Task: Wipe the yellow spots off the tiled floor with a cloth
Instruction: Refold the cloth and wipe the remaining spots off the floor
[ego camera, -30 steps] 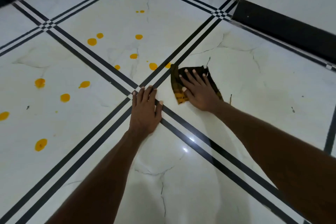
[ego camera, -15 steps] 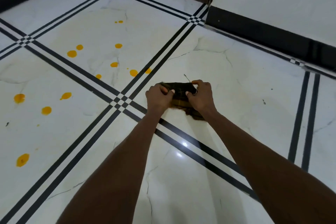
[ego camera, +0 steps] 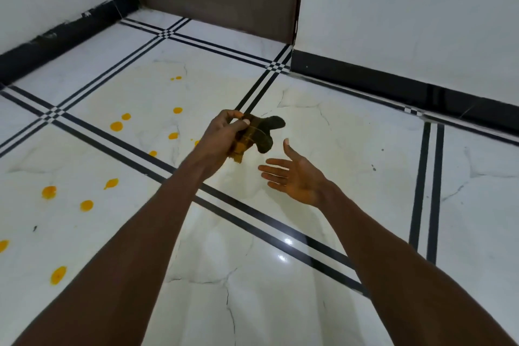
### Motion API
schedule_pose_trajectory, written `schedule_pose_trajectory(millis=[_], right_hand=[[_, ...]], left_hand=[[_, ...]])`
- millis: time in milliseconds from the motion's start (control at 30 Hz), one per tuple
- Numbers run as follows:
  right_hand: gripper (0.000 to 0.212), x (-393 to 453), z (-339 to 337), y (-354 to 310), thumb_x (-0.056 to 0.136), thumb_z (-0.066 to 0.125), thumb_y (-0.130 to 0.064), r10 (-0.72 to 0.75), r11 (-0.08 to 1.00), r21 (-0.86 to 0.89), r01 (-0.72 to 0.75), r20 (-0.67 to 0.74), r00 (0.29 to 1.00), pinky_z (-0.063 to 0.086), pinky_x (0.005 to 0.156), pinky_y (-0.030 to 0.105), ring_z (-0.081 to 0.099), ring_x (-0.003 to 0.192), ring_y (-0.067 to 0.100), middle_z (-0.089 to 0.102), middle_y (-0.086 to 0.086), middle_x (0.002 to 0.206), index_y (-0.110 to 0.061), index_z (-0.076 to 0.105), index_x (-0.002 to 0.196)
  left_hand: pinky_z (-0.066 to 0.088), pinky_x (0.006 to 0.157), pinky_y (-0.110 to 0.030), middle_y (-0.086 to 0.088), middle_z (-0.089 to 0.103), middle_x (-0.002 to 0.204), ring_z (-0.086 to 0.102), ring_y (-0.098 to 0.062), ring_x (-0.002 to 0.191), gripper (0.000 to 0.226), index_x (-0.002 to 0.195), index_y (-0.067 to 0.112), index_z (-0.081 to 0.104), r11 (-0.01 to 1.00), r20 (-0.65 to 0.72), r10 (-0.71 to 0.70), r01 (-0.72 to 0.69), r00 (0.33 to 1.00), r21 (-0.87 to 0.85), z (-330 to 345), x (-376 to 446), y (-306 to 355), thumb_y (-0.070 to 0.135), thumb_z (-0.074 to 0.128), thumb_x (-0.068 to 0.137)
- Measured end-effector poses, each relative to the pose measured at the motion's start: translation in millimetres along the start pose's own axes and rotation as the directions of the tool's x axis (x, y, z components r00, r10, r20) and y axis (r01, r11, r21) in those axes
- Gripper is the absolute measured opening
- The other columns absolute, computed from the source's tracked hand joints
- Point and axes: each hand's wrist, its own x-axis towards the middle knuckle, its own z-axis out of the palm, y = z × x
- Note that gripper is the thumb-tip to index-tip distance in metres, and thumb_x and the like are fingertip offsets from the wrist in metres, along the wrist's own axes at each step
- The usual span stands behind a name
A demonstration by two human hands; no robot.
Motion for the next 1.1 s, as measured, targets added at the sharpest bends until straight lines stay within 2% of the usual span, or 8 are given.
schedule_pose_trajectory(millis=[167,300,433,600,733,867,967,1100], right_hand=[[0.049,-9.4,22.5,-2.2,0.106,0.056,-0.037,-0.153,0.952,0.274,0.136,0.044,0.987,0.042,0.120,0.055,0.056,0.139,0.039,0.060,0.017,0.150,-0.015,0.051,0.149],[0.041,-19.1,33.6,-2.4,0.104,0.061,-0.026,-0.215,0.960,0.185,0.212,0.000,0.977,0.049,0.114,0.053,0.059,0.135,0.036,0.064,0.015,0.143,-0.015,0.054,0.144],[0.044,-24.9,31.7,-9.8,0.105,0.060,-0.023,-0.315,0.935,0.122,0.333,-0.145,0.938,0.053,0.104,0.047,0.062,0.132,0.034,0.066,0.015,0.140,-0.011,0.052,0.147],[0.035,-32.1,41.7,-18.5,0.107,0.056,-0.023,-0.326,0.938,0.080,0.336,-0.116,0.938,0.060,0.090,0.048,0.071,0.110,0.028,0.074,0.005,0.120,-0.016,0.055,0.142],[0.030,-30.2,55.0,-14.2,0.110,0.051,-0.023,-0.297,0.948,0.092,0.306,-0.096,0.950,0.062,0.088,0.046,0.074,0.107,0.027,0.076,0.006,0.116,-0.017,0.057,0.139],[0.035,-28.7,57.4,-5.3,0.111,0.050,-0.026,-0.281,0.955,0.075,0.288,-0.093,0.955,0.062,0.094,0.045,0.075,0.111,0.028,0.078,0.011,0.118,-0.010,0.059,0.141],[0.036,-29.1,58.0,-3.7,0.110,0.051,-0.026,-0.271,0.960,0.039,0.276,-0.093,0.958,0.061,0.094,0.044,0.074,0.116,0.029,0.079,0.009,0.117,-0.011,0.059,0.142],[0.037,-29.1,56.5,-0.2,0.111,0.048,-0.027,-0.264,0.964,-0.005,0.265,-0.097,0.960,0.061,0.093,0.041,0.071,0.120,0.025,0.075,0.008,0.127,-0.015,0.057,0.145]], left_hand=[[0.061,0.056,-0.041,-0.008,0.071,0.076,0.068,-0.021,0.054,0.007,0.107,0.021,0.058,0.999,0.024,-0.032,0.032,0.999,-0.024,-17.9,-2.6,22.1,0.015,0.057,0.106],[0.056,0.061,-0.037,-0.006,0.071,0.083,0.067,-0.020,0.065,0.009,0.108,0.022,0.060,0.999,-0.056,-0.036,0.036,0.998,-0.004,-25.0,-2.5,16.3,0.014,0.058,0.105],[0.054,0.044,-0.026,-0.007,0.069,0.088,0.068,-0.016,0.064,0.014,0.118,0.015,0.054,0.989,-0.216,0.023,0.009,0.976,0.146,-28.7,-1.0,20.7,0.011,0.056,0.105],[0.059,0.094,-0.041,-0.011,0.070,0.117,0.066,-0.025,0.114,0.024,0.115,0.010,0.063,0.885,-0.230,0.236,-0.111,0.944,0.453,-30.6,1.8,-5.5,0.018,0.072,0.095],[0.053,0.098,-0.037,-0.005,0.058,0.123,0.052,-0.020,0.122,0.026,0.100,0.023,0.069,0.775,-0.104,0.349,-0.225,0.931,0.590,-7.0,-9.0,-37.6,0.040,0.082,0.085],[0.045,0.100,-0.035,-0.001,0.052,0.128,0.041,-0.022,0.131,0.027,0.095,0.025,0.077,0.788,-0.097,0.324,-0.212,0.941,0.577,10.6,-18.1,-63.1,0.045,0.087,0.079],[0.050,0.089,-0.027,-0.003,0.061,0.119,0.059,-0.019,0.115,0.026,0.102,0.020,0.077,0.810,-0.088,0.287,-0.193,0.954,0.553,16.4,-20.3,-67.6,0.038,0.084,0.084],[0.058,0.086,-0.026,-0.006,0.076,0.106,0.072,-0.019,0.095,0.029,0.108,0.009,0.078,0.938,-0.055,0.019,0.001,0.998,0.347,11.7,-18.8,-62.7,0.031,0.081,0.090]])
